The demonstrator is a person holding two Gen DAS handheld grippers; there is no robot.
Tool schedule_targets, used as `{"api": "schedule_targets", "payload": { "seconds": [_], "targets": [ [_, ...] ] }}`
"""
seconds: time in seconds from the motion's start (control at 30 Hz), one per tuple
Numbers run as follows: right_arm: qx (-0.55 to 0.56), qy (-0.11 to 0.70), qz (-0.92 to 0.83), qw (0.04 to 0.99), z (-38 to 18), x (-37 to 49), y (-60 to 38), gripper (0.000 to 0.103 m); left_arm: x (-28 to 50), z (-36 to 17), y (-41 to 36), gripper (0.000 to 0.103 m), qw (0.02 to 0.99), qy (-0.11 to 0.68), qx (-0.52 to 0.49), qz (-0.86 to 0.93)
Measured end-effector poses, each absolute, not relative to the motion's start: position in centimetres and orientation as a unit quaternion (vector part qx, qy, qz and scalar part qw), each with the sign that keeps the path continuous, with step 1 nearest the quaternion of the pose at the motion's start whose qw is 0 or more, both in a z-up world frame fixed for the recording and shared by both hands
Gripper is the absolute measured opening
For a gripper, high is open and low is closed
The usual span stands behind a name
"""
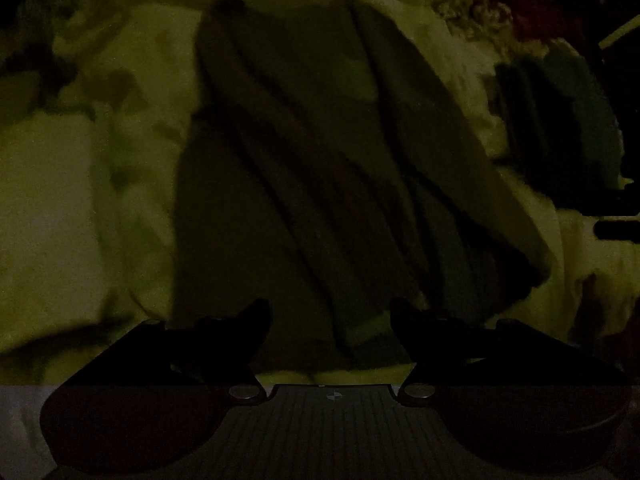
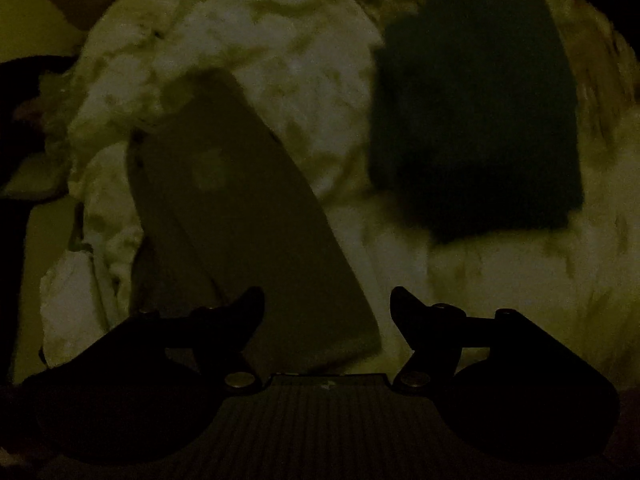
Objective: Fold small clothes
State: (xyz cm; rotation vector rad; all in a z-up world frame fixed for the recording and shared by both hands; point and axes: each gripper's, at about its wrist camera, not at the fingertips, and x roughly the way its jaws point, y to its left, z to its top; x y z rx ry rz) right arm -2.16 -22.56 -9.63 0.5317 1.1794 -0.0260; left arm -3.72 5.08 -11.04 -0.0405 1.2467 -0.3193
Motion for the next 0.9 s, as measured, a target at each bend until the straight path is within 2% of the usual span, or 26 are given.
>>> {"api": "schedule_targets", "payload": {
  "seconds": [0.1,0.2,0.3,0.33,0.53,0.57,0.6,0.63,0.67,0.77,0.9],
  "targets": [
    [0.325,0.558,-0.031,0.763,-12.0,-3.3,-23.9,0.074,-4.9,-11.7,4.6,0.103,0.811,0.564,-0.008,-0.157],
    [0.433,0.558,-0.069,0.705,-14.8,-4.8,-25.3,0.073,-6.2,-11.9,3.0,0.103,0.825,0.526,0.058,-0.198],
    [0.514,0.549,-0.084,0.654,-16.9,-6.1,-25.7,0.065,-6.9,-12.5,1.1,0.103,0.822,0.508,0.118,-0.228],
    [0.532,0.546,-0.09,0.641,-17.4,-6.5,-25.8,0.061,-6.9,-12.8,0.5,0.103,0.82,0.506,0.135,-0.231],
    [0.581,0.53,-0.108,0.608,-19.2,-6.5,-26.1,0.058,-5.6,-15.3,-3.1,0.103,0.797,0.514,0.217,-0.231],
    [0.585,0.528,-0.11,0.606,-19.4,-6.3,-26.1,0.053,-5.2,-15.8,-3.4,0.103,0.792,0.519,0.225,-0.229],
    [0.591,0.524,-0.113,0.603,-19.6,-6.3,-26.2,0.047,-4.8,-16.1,-3.5,0.099,0.789,0.527,0.22,-0.229],
    [0.596,0.521,-0.114,0.601,-19.8,-6.2,-26.2,0.027,-4.4,-16.3,-3.3,0.088,0.787,0.535,0.21,-0.224],
    [0.597,0.52,-0.116,0.6,-20.0,-6.1,-26.1,0.013,-4.2,-16.2,-3.0,0.083,0.788,0.54,0.201,-0.215],
    [0.59,0.516,-0.12,0.609,-19.6,-6.2,-26.0,0.007,-3.4,-15.1,-0.9,0.068,0.804,0.552,0.133,-0.178],
    [0.579,0.504,-0.111,0.631,-17.6,-6.2,-26.3,0.006,-2.3,-11.5,4.3,0.069,0.829,0.549,0.002,-0.102]
  ]
}}
